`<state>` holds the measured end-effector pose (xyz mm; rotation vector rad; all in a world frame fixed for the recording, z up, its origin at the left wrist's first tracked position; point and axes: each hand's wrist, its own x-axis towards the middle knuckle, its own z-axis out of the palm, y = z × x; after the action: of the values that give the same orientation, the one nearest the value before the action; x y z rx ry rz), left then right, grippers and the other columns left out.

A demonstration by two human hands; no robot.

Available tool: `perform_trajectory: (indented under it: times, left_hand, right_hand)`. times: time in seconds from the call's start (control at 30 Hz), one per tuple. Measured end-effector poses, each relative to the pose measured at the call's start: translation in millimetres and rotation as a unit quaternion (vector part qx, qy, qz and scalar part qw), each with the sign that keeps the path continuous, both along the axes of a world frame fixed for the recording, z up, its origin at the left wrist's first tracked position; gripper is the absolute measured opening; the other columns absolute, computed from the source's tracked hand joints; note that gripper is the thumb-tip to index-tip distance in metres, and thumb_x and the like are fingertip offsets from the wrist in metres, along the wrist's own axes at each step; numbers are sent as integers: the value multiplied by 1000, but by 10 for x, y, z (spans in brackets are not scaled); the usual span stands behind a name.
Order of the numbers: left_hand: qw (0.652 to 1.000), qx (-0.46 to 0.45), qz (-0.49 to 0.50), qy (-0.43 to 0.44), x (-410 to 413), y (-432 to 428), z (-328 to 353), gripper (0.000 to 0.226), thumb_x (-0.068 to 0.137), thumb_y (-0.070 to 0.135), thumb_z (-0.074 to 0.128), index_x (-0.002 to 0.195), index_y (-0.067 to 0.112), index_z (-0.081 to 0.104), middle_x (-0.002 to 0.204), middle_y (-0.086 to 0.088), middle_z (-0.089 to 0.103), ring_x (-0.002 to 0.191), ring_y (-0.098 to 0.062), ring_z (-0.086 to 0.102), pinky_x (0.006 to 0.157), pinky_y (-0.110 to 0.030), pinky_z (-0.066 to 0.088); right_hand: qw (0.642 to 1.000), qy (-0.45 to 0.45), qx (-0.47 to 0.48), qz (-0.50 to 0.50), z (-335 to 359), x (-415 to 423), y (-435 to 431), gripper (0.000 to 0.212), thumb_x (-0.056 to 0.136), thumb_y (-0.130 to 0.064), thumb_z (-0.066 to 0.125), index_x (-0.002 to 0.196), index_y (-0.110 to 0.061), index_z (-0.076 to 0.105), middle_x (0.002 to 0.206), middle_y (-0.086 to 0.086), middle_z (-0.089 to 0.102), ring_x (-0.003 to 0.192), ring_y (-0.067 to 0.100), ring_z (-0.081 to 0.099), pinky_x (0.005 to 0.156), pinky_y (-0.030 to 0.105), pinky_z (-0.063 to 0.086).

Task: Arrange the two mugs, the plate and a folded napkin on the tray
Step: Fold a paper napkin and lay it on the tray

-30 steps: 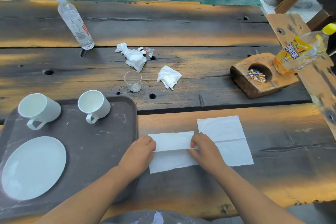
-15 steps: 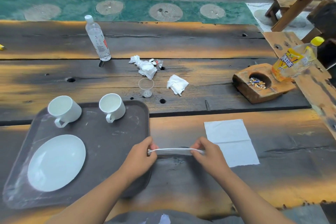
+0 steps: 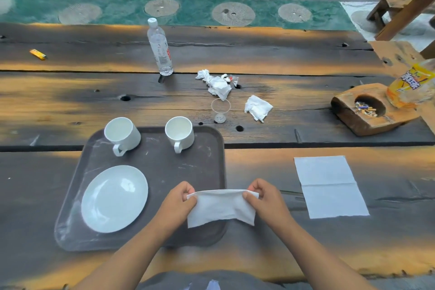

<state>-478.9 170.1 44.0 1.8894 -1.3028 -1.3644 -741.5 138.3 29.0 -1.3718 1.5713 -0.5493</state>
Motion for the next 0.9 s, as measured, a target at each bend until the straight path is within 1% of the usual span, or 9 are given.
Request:
perform_trajectory:
  times: [0.07, 0.13, 0.23, 0.3, 0.4, 0.47, 0.63, 0.73, 0.9]
  left_hand:
    - [1000, 11, 13, 8, 128, 16, 10, 9, 77, 28, 52, 74, 22, 47, 60, 18, 51, 53, 0, 41, 57, -25, 34]
    - [999, 30, 32, 17, 328, 26, -5, 10, 83, 25, 55, 76, 21, 48, 65, 16, 53, 57, 0, 44, 60, -25, 37]
    - [998, 55, 35, 13, 609, 15, -62, 16, 93, 12, 56, 80, 19, 50, 77, 4, 57, 69, -10, 51, 66, -28, 41]
    - [997, 67, 40, 13, 751, -15, -92, 15, 93, 10, 55, 81, 18, 51, 78, 1, 58, 71, -14, 53, 66, -30, 42]
    - [996, 78, 46, -3, 896, -69, -149, 13, 93, 10, 56, 82, 17, 52, 74, 1, 58, 67, -13, 53, 63, -29, 43]
    - [995, 82, 46, -23, 953, -105, -188, 13, 93, 12, 57, 82, 18, 52, 74, 2, 57, 65, -12, 51, 61, -28, 40]
    - [990, 110, 59, -67, 1029, -216, -268, 10, 91, 12, 55, 82, 18, 53, 78, 2, 59, 72, -16, 53, 67, -31, 42]
    - [986, 131, 61, -77, 1042, -281, -306, 7, 89, 15, 54, 83, 18, 55, 81, 2, 62, 75, -17, 56, 67, -32, 43]
    - [984, 125, 74, -103, 1029, -319, -350, 5, 90, 18, 58, 86, 18, 57, 86, 0, 65, 78, -17, 57, 67, -31, 43]
  right_hand:
    - [1000, -6, 15, 5, -23, 137, -7, 19, 88, -18, 72, 74, -19, 59, 63, -12, 53, 54, -1, 45, 52, 15, 37]
    - [999, -13, 34, 5, -60, 330, -25, 18, 89, -17, 71, 75, -18, 59, 65, -10, 55, 55, -1, 46, 53, 16, 37]
    - [998, -19, 66, 1, -84, 598, -46, 19, 88, -18, 70, 74, -20, 59, 61, -12, 57, 54, 1, 49, 56, 25, 39]
    - [997, -14, 81, -1, -96, 746, -71, 18, 89, -18, 70, 74, -21, 60, 63, -11, 59, 57, 3, 52, 57, 26, 41]
    - [995, -4, 95, 0, -110, 924, -117, 17, 90, -18, 69, 75, -19, 60, 69, -4, 61, 64, 10, 55, 60, 28, 43]
    - [995, 9, 104, 7, -126, 1010, -161, 19, 90, -18, 68, 75, -19, 58, 70, -4, 61, 65, 11, 55, 59, 28, 42]
    - [990, 61, 121, 48, -165, 1153, -277, 21, 91, -17, 67, 74, -19, 55, 76, 1, 62, 71, 16, 56, 62, 30, 42]
    - [986, 96, 121, 64, -166, 1195, -360, 22, 92, -16, 65, 74, -19, 54, 77, 0, 61, 72, 15, 55, 61, 28, 42]
    - [980, 137, 122, 76, -189, 1241, -428, 20, 93, -17, 63, 76, -18, 53, 77, -1, 59, 70, 12, 52, 60, 26, 41]
